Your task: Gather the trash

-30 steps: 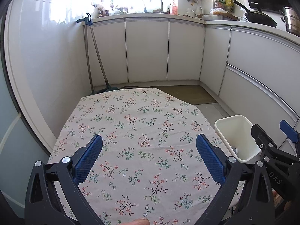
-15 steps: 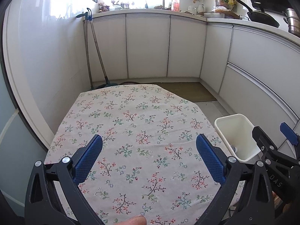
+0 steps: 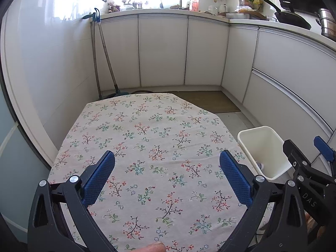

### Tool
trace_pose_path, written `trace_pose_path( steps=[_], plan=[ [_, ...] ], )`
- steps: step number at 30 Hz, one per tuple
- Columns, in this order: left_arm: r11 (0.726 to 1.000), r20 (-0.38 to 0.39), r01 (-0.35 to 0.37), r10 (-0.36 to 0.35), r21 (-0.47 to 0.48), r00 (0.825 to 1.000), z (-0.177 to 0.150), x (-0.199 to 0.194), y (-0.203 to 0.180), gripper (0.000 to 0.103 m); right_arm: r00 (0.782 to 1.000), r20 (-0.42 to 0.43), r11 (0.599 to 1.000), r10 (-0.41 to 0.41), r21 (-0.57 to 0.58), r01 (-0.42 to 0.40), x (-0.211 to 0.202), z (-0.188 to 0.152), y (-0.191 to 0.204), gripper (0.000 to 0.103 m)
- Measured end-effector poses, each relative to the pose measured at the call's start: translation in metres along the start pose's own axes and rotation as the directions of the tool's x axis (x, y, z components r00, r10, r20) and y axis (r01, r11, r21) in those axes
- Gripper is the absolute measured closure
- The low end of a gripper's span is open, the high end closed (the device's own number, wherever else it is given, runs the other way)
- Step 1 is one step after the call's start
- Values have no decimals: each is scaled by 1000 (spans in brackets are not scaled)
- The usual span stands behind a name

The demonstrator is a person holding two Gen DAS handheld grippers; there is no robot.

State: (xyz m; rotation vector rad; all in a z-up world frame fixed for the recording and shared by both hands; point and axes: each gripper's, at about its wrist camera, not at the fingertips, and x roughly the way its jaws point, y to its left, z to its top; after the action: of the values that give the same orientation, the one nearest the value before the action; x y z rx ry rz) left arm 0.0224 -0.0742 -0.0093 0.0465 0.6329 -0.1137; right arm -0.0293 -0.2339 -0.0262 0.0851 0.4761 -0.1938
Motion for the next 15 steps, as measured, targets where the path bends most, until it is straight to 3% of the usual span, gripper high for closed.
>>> trace_pose_path(
  steps=[15],
  plan=[
    [999,2,33,-33,17,999,1,1,-12,7,1000,-6,1000,-23,12,23,0,-1,-5,7]
  ],
)
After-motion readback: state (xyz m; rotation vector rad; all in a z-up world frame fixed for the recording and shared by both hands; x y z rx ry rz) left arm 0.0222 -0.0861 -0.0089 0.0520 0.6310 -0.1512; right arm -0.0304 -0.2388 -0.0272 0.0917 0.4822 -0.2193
